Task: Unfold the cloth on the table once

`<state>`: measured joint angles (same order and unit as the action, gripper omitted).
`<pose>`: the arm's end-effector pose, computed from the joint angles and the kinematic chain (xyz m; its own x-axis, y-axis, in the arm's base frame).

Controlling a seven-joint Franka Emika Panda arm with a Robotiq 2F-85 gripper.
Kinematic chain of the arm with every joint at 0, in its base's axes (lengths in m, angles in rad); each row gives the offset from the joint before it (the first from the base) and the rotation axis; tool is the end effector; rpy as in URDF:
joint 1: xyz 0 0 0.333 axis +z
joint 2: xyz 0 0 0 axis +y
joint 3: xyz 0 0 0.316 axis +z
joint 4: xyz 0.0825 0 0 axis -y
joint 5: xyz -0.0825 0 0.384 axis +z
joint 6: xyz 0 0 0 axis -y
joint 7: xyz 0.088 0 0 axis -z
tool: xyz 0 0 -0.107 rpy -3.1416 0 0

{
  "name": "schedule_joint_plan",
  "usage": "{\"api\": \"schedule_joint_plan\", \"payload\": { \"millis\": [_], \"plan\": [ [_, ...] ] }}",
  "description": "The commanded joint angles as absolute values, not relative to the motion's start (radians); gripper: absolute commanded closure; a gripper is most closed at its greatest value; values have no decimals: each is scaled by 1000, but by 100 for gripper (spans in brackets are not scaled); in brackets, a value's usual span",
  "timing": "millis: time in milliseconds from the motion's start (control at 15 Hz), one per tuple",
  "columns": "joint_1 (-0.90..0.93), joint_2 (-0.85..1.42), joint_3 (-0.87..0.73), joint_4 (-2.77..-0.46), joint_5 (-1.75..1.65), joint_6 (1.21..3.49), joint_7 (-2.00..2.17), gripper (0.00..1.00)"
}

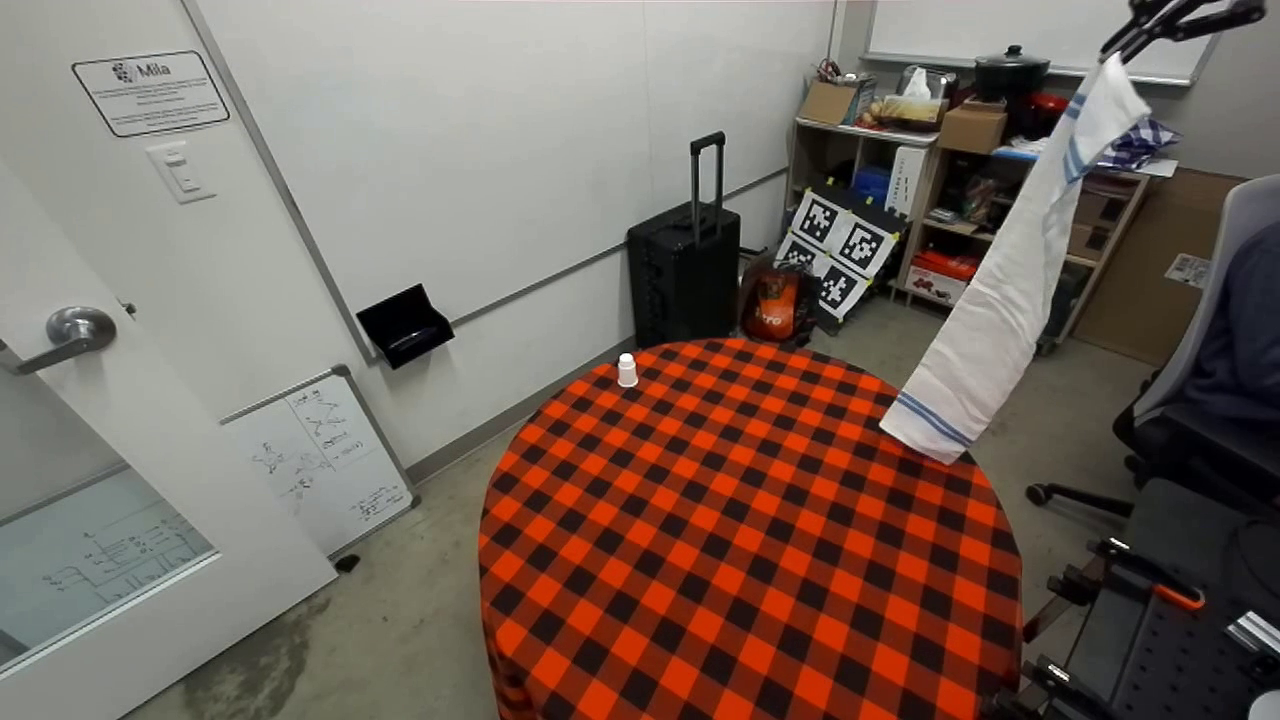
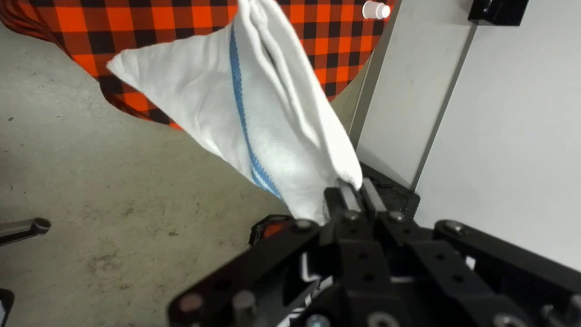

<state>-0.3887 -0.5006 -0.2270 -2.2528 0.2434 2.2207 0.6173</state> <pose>0.3568 -0.2639 0.6013 0.1957 -0.9714 0.1343 -0.8254 -0.2371 -0.5123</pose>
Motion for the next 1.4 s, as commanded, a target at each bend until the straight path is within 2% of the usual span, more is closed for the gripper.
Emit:
{"api": "schedule_joint_plan", "payload": {
  "millis": [0, 333, 600, 1333],
  "plan": [
    [-301, -447, -139, -2338, 310, 2369, 638, 99],
    [-122, -296, -18, -2377, 413, 2524, 633, 99],
    [-18, -173, 27, -2336, 468, 2561, 602, 99],
    [64, 132, 68, -2135, 444, 2546, 545, 99]
  ]
}}
